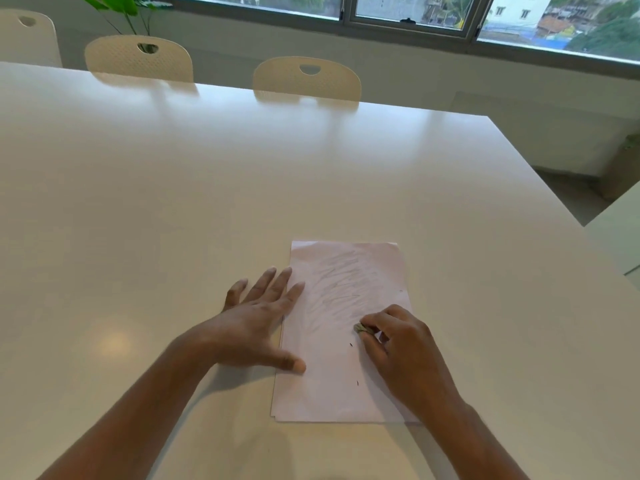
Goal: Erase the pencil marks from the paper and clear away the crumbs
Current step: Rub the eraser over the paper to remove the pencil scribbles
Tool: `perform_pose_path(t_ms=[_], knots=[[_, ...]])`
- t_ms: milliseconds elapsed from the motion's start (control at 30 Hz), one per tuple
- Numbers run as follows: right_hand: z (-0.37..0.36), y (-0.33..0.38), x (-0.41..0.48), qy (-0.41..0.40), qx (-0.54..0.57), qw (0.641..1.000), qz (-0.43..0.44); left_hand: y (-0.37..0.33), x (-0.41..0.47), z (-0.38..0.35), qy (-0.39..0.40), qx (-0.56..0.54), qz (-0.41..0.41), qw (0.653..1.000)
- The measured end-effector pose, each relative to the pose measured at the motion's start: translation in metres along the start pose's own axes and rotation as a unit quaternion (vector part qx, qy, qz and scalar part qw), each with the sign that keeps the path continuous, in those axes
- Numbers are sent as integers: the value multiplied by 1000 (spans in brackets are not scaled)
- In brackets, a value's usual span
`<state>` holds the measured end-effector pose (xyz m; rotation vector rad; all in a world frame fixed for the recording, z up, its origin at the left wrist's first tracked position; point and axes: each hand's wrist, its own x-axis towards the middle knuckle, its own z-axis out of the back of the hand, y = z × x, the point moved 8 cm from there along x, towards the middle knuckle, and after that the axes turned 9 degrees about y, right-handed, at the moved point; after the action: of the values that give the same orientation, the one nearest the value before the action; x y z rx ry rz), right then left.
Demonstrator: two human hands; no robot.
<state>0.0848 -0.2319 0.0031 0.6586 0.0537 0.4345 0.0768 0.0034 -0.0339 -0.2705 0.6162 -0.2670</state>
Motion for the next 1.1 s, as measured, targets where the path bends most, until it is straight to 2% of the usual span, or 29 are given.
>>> perform_pose_path(t_ms=[133,233,300,433,533,767,833,933,1000,1100], knots=[[-18,42,7,19,-13,997,75,-1,4,-4,23,7,1,1000],[-46,65,12,68,-90,984,136,-1,4,-5,27,10,1,1000],[-50,65,21,67,-126,978,153,-2,4,-6,28,12,-3,1000],[-39,53,63,22,-164,979,123,-2,4,-6,29,18,-10,999],[-37,47,87,18,-175,981,86,-2,4,-6,24,15,-11,1000],[-51,61,32,105,-132,970,177,-2,4,-7,25,10,-9,1000],[-44,55,43,76,-165,969,168,-1,4,-6,25,16,-7,1000],[-27,37,78,5,-201,975,91,-1,5,-6,28,18,-8,999],[-24,33,85,-8,-194,979,64,-1,4,-6,28,18,-8,999],[-40,50,58,41,-168,978,118,-2,4,-6,28,19,-4,999]])
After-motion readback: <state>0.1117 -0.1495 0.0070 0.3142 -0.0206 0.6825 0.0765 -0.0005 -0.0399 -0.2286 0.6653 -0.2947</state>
